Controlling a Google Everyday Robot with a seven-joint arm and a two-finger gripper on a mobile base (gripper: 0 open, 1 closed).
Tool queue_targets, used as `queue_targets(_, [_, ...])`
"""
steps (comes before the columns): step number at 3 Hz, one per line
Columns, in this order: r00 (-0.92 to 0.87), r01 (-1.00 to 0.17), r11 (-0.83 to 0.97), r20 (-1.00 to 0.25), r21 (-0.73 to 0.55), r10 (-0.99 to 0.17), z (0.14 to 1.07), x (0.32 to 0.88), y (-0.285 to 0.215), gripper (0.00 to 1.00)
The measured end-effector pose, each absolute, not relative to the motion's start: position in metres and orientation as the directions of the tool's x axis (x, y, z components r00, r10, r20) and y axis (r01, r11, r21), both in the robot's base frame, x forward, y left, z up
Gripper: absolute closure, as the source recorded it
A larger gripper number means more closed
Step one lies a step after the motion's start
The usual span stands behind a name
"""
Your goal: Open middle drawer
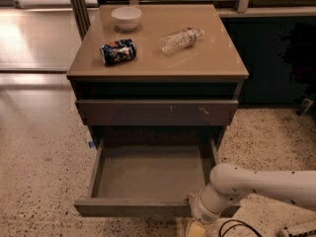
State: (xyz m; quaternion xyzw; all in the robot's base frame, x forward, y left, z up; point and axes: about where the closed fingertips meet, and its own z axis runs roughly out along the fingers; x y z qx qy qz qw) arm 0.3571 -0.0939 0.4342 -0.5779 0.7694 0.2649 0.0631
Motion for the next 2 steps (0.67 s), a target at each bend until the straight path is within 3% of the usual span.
queue_targets(2, [-0.346, -0.910, 0.204, -0.389, 0.361, -0.854, 0.4395, 0.3360, -0.0968, 0.00])
